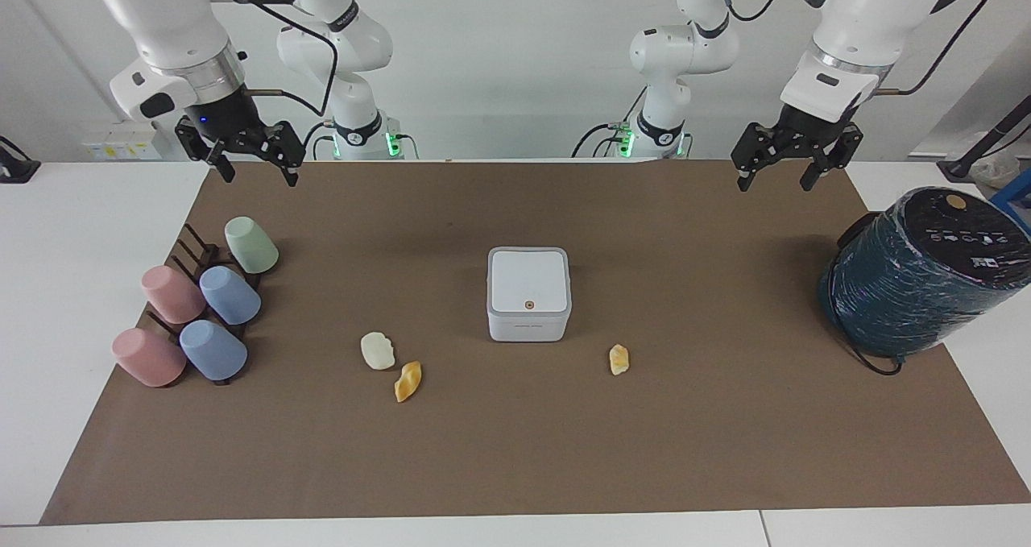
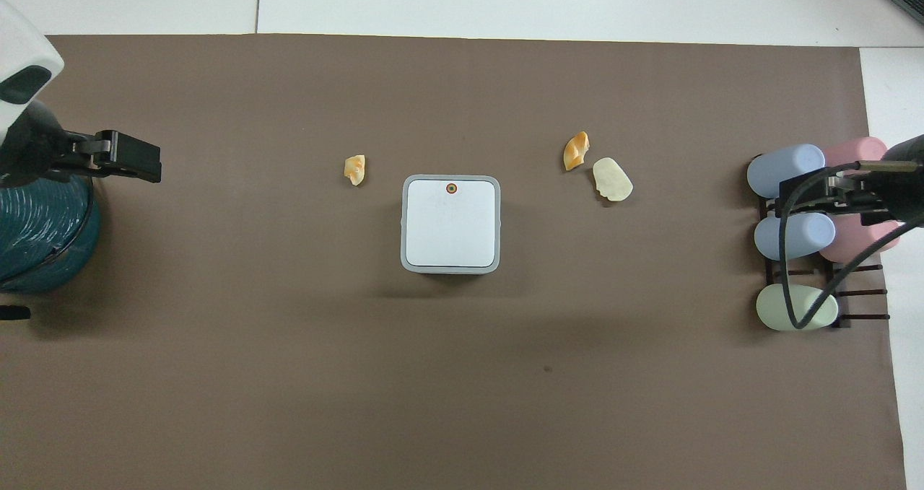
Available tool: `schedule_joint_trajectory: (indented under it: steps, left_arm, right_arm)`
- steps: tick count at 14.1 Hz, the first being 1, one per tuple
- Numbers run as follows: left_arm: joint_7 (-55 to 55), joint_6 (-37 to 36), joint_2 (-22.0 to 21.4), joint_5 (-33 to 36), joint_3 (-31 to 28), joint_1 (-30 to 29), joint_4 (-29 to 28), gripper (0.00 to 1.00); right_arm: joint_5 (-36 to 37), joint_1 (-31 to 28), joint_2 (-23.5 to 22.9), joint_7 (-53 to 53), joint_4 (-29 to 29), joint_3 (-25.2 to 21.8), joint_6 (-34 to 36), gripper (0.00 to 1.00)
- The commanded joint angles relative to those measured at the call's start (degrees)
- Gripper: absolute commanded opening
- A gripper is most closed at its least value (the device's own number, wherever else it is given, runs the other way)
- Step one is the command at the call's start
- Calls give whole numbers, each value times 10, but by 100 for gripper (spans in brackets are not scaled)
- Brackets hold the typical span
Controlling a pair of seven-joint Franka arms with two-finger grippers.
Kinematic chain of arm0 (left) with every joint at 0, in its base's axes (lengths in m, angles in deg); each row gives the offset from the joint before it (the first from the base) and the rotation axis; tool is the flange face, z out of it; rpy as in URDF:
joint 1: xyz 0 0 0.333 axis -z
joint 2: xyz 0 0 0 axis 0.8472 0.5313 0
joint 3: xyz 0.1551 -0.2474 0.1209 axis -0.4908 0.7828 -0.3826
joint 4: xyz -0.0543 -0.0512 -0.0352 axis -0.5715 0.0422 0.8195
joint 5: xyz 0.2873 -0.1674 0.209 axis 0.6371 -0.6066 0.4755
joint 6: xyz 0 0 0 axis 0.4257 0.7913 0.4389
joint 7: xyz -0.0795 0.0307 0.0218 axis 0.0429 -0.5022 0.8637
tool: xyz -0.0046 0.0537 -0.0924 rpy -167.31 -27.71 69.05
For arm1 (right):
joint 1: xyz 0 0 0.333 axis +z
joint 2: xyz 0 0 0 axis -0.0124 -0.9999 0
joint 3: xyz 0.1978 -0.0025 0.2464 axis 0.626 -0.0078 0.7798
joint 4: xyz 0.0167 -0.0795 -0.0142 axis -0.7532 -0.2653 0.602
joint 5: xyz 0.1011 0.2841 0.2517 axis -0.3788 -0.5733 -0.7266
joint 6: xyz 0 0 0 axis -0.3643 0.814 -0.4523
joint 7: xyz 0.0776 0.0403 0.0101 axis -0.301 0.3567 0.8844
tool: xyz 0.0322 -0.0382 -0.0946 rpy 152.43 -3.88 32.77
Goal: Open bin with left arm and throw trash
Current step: 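Reach the left gripper toward the white lid of the bin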
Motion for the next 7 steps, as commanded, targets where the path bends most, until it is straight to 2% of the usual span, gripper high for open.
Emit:
schedule_joint_trajectory:
  steps: [1, 7]
  left_arm:
    - [-8, 2, -19, 9, 2, -7, -23, 100]
    - [3, 15, -28, 8, 9, 4, -43, 100]
  right_arm:
    - [-1, -6, 12, 1, -13, 4, 0, 100]
    - [-1, -6, 12, 2, -13, 4, 0, 100]
